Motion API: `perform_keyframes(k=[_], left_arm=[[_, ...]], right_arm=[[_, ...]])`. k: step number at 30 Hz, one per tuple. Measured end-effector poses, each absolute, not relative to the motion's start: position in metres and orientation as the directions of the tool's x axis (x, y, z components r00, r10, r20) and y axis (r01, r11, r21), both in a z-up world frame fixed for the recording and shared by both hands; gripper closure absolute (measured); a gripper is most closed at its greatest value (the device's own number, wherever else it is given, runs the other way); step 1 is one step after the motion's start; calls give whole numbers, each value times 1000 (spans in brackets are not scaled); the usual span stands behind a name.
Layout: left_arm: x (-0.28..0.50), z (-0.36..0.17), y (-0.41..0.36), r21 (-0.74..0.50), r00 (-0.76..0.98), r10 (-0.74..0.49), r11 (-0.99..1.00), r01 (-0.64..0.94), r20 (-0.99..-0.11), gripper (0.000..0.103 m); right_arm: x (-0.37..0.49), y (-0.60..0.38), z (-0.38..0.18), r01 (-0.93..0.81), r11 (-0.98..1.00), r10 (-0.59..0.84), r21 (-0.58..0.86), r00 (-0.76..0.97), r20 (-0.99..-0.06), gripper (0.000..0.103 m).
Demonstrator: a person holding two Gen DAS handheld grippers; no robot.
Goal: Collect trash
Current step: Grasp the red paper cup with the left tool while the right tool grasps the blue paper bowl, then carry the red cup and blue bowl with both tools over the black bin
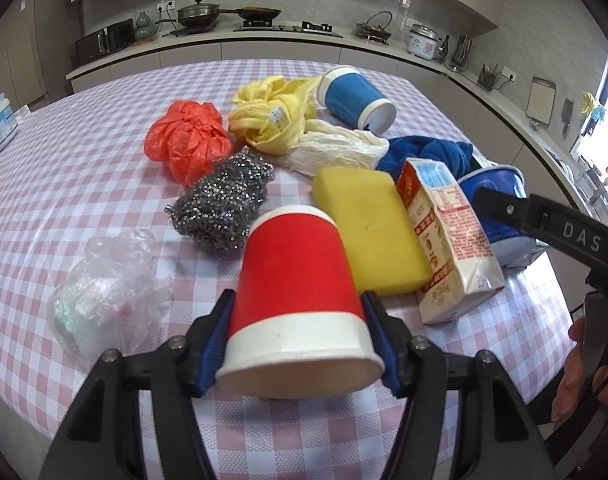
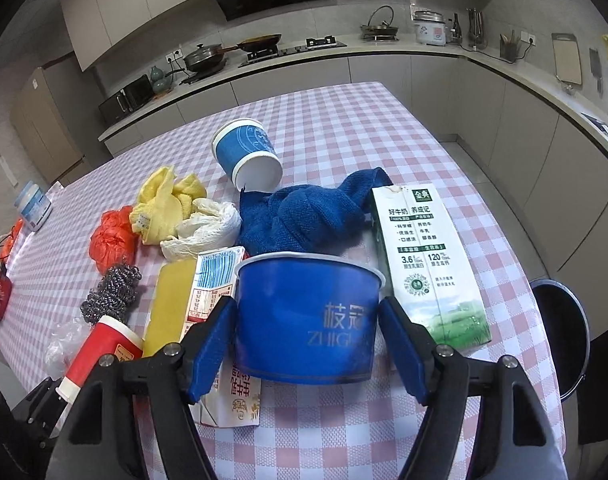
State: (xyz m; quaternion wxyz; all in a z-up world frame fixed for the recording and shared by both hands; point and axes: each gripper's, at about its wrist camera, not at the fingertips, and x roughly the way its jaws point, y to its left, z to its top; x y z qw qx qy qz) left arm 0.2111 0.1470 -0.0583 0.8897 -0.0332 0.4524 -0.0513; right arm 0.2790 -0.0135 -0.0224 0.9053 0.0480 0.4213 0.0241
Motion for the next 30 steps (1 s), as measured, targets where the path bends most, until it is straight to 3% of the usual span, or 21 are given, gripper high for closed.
perform_keyframes(k=[11, 19, 30], left_arm=[[217, -65, 148, -133, 568, -152, 988, 76, -808, 37], [216, -60, 158, -176, 590, -186, 981, 76, -786, 52], [210, -25, 159, -208, 667, -224, 972, 106, -710, 54]], right_arm=[[286, -9, -33, -29, 988, 136, 148, 599, -789, 25], [275, -9, -21, -47, 988, 141, 146, 650, -747, 26], [265, -33, 5, -10, 985, 128, 171, 704, -698, 26]])
